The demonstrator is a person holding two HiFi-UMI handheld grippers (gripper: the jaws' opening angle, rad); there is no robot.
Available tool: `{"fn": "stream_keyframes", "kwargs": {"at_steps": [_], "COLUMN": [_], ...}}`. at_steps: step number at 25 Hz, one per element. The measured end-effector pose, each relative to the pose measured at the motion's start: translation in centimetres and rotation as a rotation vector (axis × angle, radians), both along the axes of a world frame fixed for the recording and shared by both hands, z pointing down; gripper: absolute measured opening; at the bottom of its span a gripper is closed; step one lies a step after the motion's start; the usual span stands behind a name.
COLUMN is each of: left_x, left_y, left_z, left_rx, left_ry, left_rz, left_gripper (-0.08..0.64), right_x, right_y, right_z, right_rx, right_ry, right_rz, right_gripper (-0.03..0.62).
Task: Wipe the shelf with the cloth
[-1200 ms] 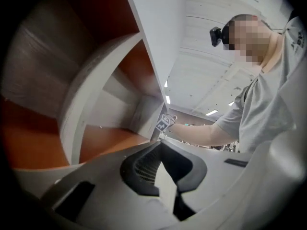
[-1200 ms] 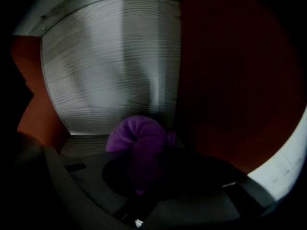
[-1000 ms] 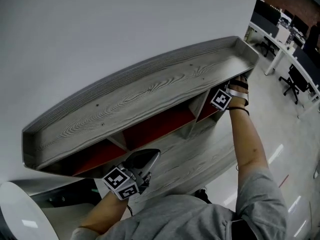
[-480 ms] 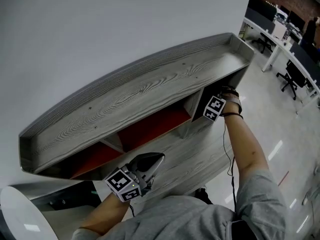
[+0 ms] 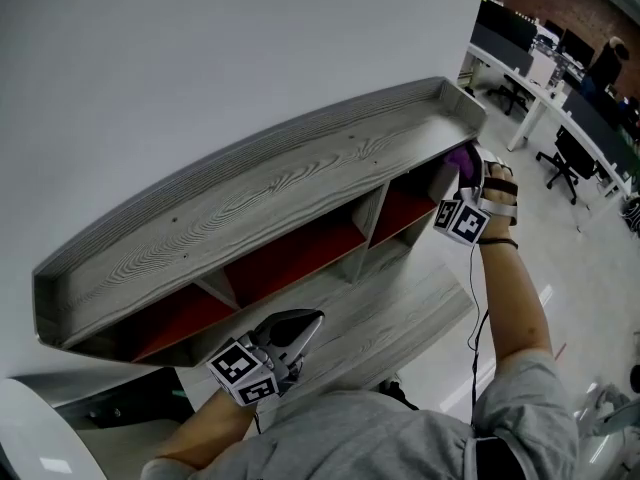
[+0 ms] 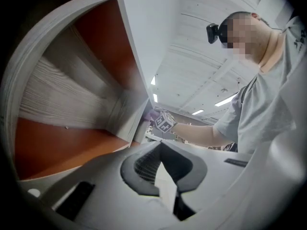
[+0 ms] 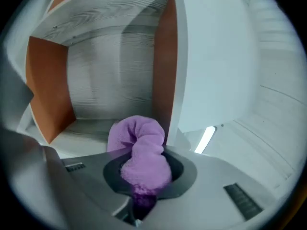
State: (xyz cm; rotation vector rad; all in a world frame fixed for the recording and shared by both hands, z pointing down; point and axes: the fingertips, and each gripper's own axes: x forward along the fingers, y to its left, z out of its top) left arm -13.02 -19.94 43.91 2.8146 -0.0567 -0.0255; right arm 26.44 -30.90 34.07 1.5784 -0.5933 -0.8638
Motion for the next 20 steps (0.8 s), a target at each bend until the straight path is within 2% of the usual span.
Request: {"fn": "stream_keyframes", "kwargs": {"at_steps": [3,5,7,9,12,14,17,18,20], "left_x": [0.3,0.5,0.5,0.4,0.0,-0.1,0.1,0.3,0.7], "left_y": [0.3,0.4,0.5,0.6,0.7,0.8,0.8,0.9,1.2], "left_z": [0.1,0.2,0.6,1.1,1.5,1.4,0.9,0.8,0.6], "left_rx": [0.003,0.002,-0.004,-0.016,-0.021,-0.017,-0.005,-0.001,0.004], "left_ry": [-0.001,-0.005,-0.01,-0.017,-0.029,-0.034,-0.04,-0.041,-0.045], "left_rz": [0.009,0.01,0.006,-0.002,-0.027,-0.054,-0.112,-0.137,-0.191], "left_gripper": [0.014,0.014,0.014,0.014,0.014,0.014,0.014,0.014,0.014], "right_x": [-0.1,0.0,0.3,0.6,0.4,0.3,0.4,0.2,-1.2], "right_y": [-1.1,-1.6,-2.0,-2.0,-1.5,-1.3,-1.2,-1.2,-1.3], "right_z": [0.7,1.7,4.2,9.5,18.8,22.6,24.0,23.8,21.7], "right_rx": [-0.025,-0.064,-0.147,-0.291,-0.499,-0.577,-0.603,-0.593,-0.503], "right_ry": [-0.014,0.009,0.047,0.037,-0.102,-0.166,-0.258,-0.334,-0.563], "right_rz": [0.004,0.017,0.033,0.047,0.027,0.013,-0.016,-0.032,-0.106], "right_gripper": [0.071,0.071,0.071,0.072,0.072,0.072,0.071,0.071,0.071]}}
